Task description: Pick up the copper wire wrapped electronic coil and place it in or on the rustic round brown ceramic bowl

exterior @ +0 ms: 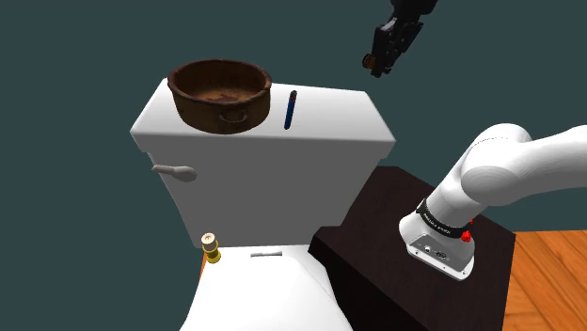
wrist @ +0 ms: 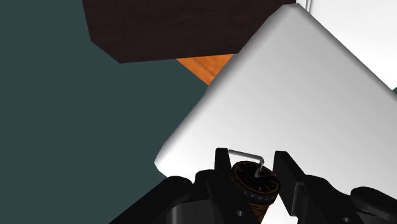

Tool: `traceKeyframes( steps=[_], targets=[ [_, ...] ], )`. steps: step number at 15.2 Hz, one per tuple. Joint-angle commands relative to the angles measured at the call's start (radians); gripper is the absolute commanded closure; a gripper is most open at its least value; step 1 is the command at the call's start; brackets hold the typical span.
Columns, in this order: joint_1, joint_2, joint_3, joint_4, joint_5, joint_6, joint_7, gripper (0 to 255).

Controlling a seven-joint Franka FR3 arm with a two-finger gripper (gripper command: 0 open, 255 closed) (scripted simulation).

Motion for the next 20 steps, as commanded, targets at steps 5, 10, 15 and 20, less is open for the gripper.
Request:
traceKeyframes(
  steps=[5, 10, 15, 20],
  targets=[
    [-0.006, 0.032, -0.009, 0.101, -0.01, -0.07, -0.002, 255],
    [-0.011, 0.062, -0.013, 0.189, -0.015, -0.128, -0.001, 255],
    [-0.01, 0.168, 0.07, 0.27, 0.016, -0.097, 0.08, 255],
    [-0.016, 0.314, 0.176, 0.39, 0.03, -0.062, 0.186, 255]
  ],
)
